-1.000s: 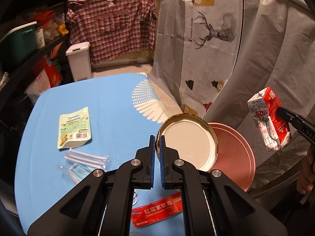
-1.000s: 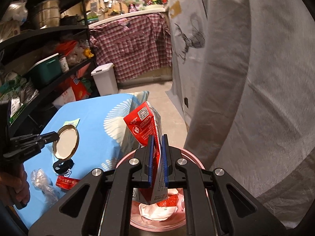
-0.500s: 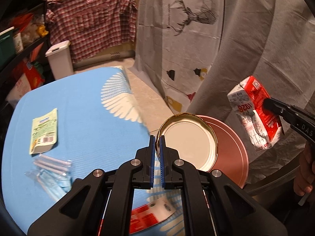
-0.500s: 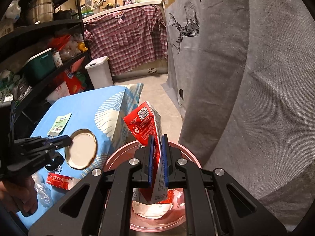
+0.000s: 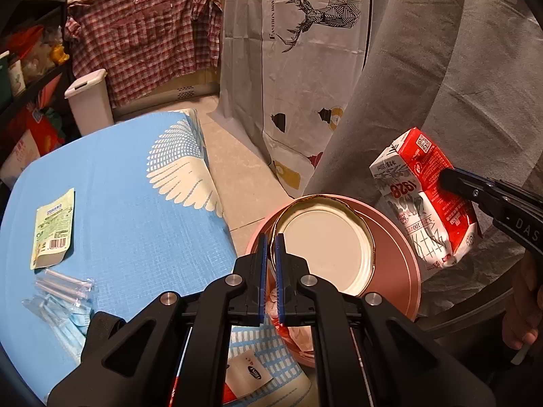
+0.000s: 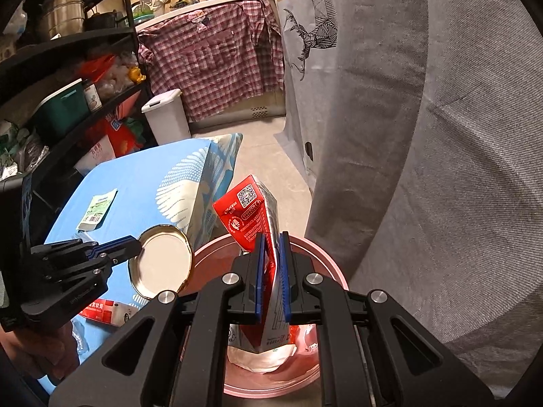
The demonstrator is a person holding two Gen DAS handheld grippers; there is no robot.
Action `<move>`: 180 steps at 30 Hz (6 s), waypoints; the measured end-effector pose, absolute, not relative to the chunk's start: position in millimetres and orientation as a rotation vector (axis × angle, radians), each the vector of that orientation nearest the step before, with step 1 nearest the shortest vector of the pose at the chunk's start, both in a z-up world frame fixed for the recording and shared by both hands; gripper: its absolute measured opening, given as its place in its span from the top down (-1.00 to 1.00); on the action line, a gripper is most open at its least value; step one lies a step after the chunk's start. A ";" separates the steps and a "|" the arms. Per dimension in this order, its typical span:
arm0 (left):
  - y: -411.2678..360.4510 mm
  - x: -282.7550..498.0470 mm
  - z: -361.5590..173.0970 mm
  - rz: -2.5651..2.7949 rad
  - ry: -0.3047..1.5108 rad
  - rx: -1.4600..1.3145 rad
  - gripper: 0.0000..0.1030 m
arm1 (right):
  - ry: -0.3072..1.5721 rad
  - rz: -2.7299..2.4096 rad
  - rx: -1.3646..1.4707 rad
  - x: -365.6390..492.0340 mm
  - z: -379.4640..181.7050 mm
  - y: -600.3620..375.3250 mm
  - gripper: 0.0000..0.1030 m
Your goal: Collect trash
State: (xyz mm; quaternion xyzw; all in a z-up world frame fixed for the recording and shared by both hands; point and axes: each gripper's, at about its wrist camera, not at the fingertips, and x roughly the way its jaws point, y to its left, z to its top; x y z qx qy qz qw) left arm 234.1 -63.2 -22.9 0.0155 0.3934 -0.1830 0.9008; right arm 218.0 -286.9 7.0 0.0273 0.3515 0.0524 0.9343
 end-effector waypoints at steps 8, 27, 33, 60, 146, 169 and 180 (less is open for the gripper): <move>-72.0 238.8 -29.6 -0.391 0.841 0.040 0.90 | 0.755 0.109 0.046 222.6 1.7 -285.2 0.77; -38.5 229.6 -13.4 -0.365 0.788 0.006 0.51 | 0.719 0.108 0.012 218.1 3.1 -275.1 0.30; -2.7 223.6 2.5 -0.329 0.750 -0.019 0.52 | 0.684 0.130 0.014 210.4 10.7 -264.7 0.30; 184.6 203.6 36.8 -0.106 0.720 -0.089 0.69 | 0.709 0.561 -0.146 191.8 -0.7 -134.5 0.47; 190.5 245.7 -27.2 -0.155 0.946 -0.231 0.31 | 0.813 0.653 -0.221 204.1 -22.2 -131.0 0.33; 168.7 267.3 -18.5 -0.178 0.879 -0.249 0.98 | 0.819 0.587 -0.181 216.3 -27.8 -155.2 0.33; 157.7 241.9 26.3 -0.168 0.757 -0.228 0.98 | 0.781 0.537 -0.145 202.9 -9.9 -168.5 0.33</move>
